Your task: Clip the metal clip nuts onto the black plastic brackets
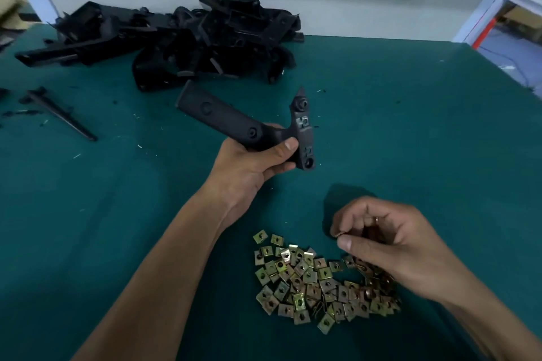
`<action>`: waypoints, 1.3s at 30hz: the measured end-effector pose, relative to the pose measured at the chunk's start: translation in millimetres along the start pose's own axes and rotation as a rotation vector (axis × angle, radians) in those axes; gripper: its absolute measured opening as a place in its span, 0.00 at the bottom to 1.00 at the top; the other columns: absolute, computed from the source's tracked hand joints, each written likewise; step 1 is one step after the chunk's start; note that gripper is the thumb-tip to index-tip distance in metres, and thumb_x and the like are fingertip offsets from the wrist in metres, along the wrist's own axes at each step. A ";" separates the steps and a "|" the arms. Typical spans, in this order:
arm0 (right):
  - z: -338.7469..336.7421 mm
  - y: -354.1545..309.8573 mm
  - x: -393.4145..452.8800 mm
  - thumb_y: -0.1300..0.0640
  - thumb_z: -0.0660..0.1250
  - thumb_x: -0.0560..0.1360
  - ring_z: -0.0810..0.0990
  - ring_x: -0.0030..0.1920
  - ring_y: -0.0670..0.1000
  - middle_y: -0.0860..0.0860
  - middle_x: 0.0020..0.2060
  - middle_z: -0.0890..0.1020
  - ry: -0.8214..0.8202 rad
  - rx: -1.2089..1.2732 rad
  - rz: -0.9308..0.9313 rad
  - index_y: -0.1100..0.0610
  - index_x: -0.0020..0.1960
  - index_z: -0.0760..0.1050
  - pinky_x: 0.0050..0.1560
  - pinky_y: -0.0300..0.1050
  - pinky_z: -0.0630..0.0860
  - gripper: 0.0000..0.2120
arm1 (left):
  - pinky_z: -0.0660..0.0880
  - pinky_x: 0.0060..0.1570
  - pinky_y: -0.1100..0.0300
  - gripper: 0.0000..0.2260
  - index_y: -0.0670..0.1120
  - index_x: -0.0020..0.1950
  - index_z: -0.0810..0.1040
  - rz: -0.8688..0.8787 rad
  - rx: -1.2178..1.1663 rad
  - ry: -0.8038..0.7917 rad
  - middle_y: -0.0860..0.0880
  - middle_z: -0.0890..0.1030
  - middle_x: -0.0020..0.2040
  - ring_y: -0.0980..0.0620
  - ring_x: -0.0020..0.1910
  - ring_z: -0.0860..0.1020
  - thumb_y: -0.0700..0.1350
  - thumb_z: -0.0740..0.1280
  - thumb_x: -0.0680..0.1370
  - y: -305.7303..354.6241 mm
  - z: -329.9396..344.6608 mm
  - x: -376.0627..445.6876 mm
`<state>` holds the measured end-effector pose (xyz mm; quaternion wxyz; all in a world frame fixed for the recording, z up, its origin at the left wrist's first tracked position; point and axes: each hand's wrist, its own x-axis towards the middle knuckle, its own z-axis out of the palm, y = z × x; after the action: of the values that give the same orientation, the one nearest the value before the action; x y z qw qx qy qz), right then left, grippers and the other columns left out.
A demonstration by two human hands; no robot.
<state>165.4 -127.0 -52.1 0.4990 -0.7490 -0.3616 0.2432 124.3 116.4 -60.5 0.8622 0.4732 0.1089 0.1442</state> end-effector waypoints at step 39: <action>11.1 -0.5 100.6 0.61 0.68 0.75 0.78 0.30 0.48 0.55 0.32 0.81 0.173 0.958 0.043 0.58 0.42 0.81 0.31 0.37 0.76 0.05 | 0.77 0.35 0.61 0.12 0.40 0.46 0.80 0.087 0.159 -0.035 0.44 0.83 0.43 0.49 0.41 0.83 0.44 0.76 0.67 -4.3 1.0 -4.5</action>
<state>219.6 -41.6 -56.2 0.8107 -0.4601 -0.1505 0.3293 121.0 111.9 -63.3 0.8165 0.5470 0.0843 0.1642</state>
